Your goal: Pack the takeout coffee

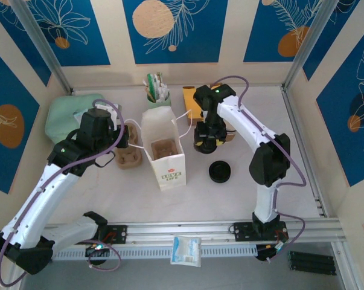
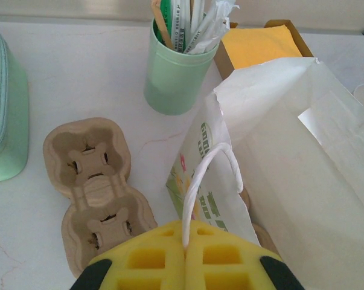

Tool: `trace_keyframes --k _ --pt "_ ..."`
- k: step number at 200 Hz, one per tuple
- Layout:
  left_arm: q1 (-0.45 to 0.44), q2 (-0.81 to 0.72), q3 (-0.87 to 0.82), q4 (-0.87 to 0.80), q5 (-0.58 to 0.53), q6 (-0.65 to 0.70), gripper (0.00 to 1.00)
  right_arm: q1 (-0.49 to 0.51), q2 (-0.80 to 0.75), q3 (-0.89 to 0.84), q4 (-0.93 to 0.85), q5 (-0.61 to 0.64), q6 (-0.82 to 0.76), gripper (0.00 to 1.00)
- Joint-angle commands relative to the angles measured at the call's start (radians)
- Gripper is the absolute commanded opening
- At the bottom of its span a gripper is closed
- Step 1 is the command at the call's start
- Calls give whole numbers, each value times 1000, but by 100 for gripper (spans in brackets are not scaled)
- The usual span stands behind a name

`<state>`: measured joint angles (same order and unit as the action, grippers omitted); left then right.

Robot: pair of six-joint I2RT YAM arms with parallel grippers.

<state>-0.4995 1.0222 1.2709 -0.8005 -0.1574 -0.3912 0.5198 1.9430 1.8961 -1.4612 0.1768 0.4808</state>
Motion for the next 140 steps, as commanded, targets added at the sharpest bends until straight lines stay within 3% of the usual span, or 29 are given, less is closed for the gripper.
trace_keyframes --k 1,140 --pt "9 -15 0 17 19 5 3 5 35 32 -53 43 -25 59" --pt "9 -3 -4 25 36 -6 3 6 150 27 62 65 -34 60"
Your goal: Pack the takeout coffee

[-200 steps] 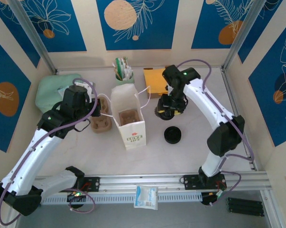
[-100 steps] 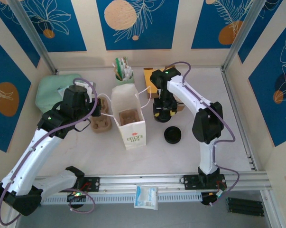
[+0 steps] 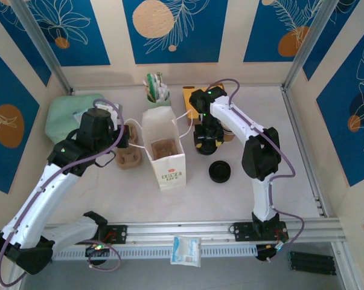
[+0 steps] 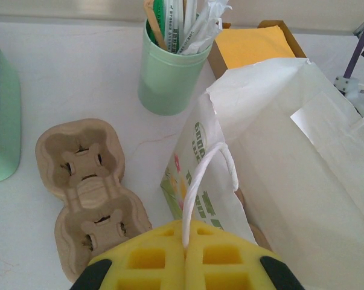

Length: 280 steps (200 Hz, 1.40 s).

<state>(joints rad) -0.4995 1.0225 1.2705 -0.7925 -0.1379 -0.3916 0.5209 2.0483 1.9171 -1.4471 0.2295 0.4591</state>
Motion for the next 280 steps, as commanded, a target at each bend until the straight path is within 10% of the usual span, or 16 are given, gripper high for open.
trace_keyframes --k 1,280 --pt "9 -4 -3 18 17 -5 3 5 45 6 48 13 -11 60" --pt "9 24 -1 49 44 3 3 -11 133 266 -248 -35 -143 60"
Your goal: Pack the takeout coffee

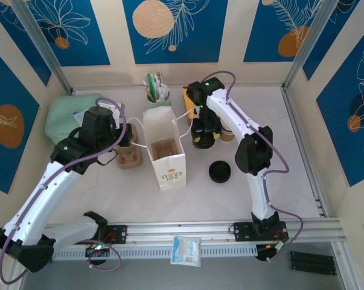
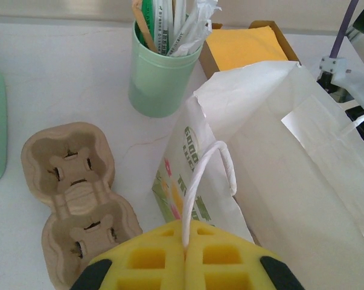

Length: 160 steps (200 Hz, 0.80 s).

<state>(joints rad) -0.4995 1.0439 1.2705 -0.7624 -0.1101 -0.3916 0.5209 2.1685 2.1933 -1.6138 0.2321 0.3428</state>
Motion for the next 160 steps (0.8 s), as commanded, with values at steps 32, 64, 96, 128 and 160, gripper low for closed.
trace_keyframes --k 32,64,96,128,160 --pt "8 1 0 23 16 0 3 -26 15 -51 -70 -69 -41 61" --pt "9 -4 -5 29 18 -4 3 -36 8 -83 -63 -85 -49 60" --pt "9 -12 -12 36 18 -7 3 -37 12 -97 -63 -88 -51 61" --pt "9 -23 -25 41 16 -10 3 -32 31 -91 -67 -78 -49 63" --pt "9 -26 -27 43 16 -9 3 -23 60 -71 -72 -60 -44 65"
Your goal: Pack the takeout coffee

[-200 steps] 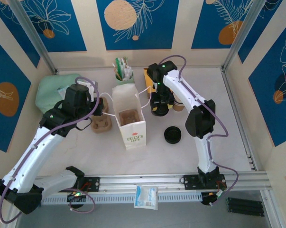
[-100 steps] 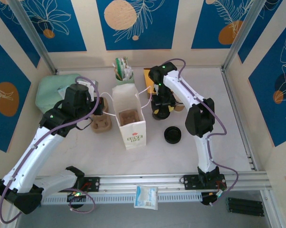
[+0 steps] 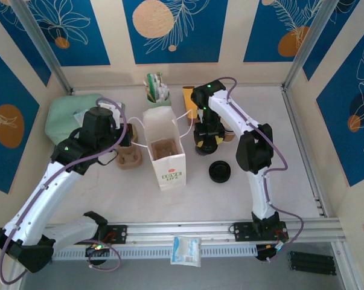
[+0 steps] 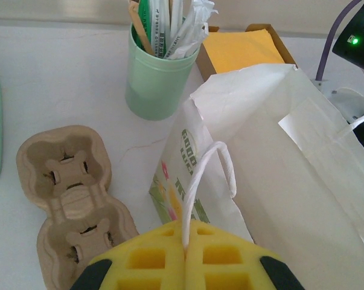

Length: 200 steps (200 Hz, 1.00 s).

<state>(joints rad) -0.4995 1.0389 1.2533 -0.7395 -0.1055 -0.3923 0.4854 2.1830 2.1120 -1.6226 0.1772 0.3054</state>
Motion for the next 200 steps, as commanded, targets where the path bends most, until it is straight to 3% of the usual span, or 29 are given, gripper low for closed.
trace_keyframes --k 1,52,125,200 --pt "9 -22 -10 20 12 -8 3 13 46 11 -64 -5 -6 65" --pt "9 -20 -6 22 9 -4 3 36 93 63 -74 30 7 71" --pt "9 -21 0 14 5 -6 3 60 117 131 -63 90 22 72" --pt "8 -20 4 5 2 -8 3 77 25 -33 84 109 79 71"
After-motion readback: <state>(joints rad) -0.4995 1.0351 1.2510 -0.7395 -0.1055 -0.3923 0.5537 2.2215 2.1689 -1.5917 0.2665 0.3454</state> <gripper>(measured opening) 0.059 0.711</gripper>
